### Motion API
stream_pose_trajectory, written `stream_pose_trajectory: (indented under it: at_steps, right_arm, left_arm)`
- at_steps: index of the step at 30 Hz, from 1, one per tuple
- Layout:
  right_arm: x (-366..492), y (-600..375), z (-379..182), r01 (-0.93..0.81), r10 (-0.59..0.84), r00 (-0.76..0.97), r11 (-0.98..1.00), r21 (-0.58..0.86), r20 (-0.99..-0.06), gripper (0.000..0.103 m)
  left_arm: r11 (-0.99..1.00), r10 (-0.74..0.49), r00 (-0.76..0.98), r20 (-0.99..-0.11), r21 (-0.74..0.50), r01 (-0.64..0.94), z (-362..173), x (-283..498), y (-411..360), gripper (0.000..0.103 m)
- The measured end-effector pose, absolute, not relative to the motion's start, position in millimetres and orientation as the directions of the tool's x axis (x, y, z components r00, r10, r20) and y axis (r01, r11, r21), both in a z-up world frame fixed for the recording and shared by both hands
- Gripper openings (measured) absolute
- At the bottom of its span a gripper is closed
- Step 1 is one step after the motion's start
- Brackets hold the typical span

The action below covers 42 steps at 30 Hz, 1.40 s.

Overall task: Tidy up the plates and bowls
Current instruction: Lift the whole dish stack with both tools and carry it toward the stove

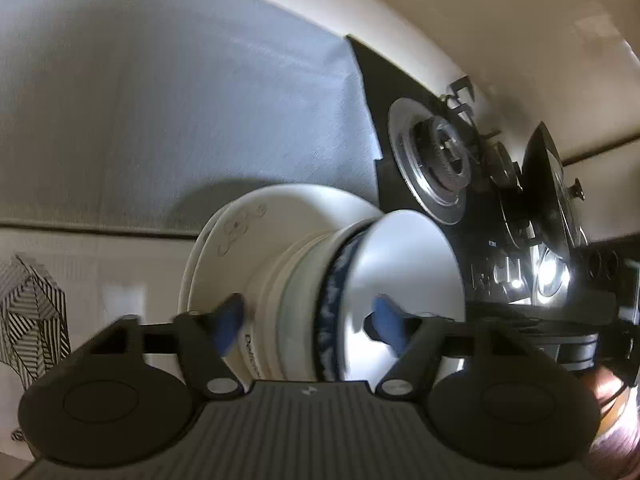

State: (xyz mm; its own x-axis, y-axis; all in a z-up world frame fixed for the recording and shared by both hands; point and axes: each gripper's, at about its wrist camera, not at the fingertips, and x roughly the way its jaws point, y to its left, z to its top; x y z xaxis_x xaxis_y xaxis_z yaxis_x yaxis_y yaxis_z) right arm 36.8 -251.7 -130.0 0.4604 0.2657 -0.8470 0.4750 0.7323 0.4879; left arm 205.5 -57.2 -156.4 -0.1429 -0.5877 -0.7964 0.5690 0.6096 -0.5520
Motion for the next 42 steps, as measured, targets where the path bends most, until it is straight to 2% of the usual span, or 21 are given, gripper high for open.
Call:
stream_pose_trajectory:
  at_steps: [2, 3, 7, 10, 15, 18, 21, 26, 29, 34, 39, 42]
  right_arm:
    - [34.2, -252.3, -124.5, 0.447, 0.271, 0.483, 0.742, 0.5, -0.833, 0.061]
    - [31.2, -252.8, -119.2, 0.428, 0.271, 0.499, 0.748, 0.506, -0.823, 0.066]
    - [8.9, -260.6, -96.9, 0.377, 0.242, 0.575, 0.77, 0.516, -0.781, 0.079]
    - [-14.4, -271.2, -84.8, 0.364, 0.191, 0.627, 0.785, 0.501, -0.755, 0.084]
    - [-35.1, -285.0, -101.8, 0.395, 0.147, 0.621, 0.79, 0.469, -0.77, 0.085]
    - [-41.2, -286.8, -119.6, 0.41, 0.174, 0.616, 0.761, 0.502, -0.768, 0.084]
    - [-44.5, -286.9, -133.6, 0.42, 0.191, 0.615, 0.741, 0.523, -0.765, 0.084]
    - [-40.3, -285.7, -149.6, 0.44, 0.187, 0.587, 0.743, 0.504, -0.788, 0.077]
    - [-35.6, -285.4, -158.4, 0.451, 0.202, 0.574, 0.731, 0.512, -0.793, 0.067]
    - [-29.1, -280.5, -168.3, 0.446, 0.24, 0.54, 0.731, 0.516, -0.807, 0.044]
    - [-24.2, -270.9, -164.8, 0.447, 0.194, 0.5, 0.777, 0.443, -0.844, 0.034]
    - [-21.0, -268.1, -162.5, 0.446, 0.186, 0.482, 0.789, 0.423, -0.856, 0.034]
  left_arm:
    - [0.6, -0.591, -0.08, -0.803, -0.504, 0.622, -143.9, 199.4, -55.2, 0.099]
    - [0.595, -0.595, -0.061, -0.801, -0.491, 0.636, -138.7, 197.1, -53.6, 0.103]
    - [0.61, -0.628, 0.006, -0.778, -0.488, 0.624, -120.7, 200.2, -26.2, 0.103]
    - [0.653, -0.631, 0.078, -0.772, -0.474, 0.591, -120.1, 207.4, -5.3, 0.103]
    - [0.704, -0.609, 0.091, -0.788, -0.484, 0.52, -139.0, 222.1, 14.0, 0.103]
    - [0.691, -0.643, 0.075, -0.762, -0.535, 0.486, -143.1, 225.3, 24.5, 0.103]
    - [0.699, -0.633, 0.077, -0.771, -0.525, 0.486, -148.9, 225.2, 30.4, 0.103]
    - [0.7, -0.602, 0.018, -0.799, -0.516, 0.494, -169.1, 220.8, 29.8, 0.103]
    - [0.687, -0.595, -0.019, -0.804, -0.521, 0.506, -178.9, 215.6, 27.1, 0.103]
    - [0.68, -0.593, -0.043, -0.804, -0.529, 0.508, -189.3, 211.1, 20.6, 0.1]
    - [0.652, -0.629, -0.082, -0.773, -0.582, 0.485, -190.6, 212.0, 22.0, 0.087]
    - [0.63, -0.655, -0.12, -0.746, -0.627, 0.458, -191.2, 211.6, 22.0, 0.077]
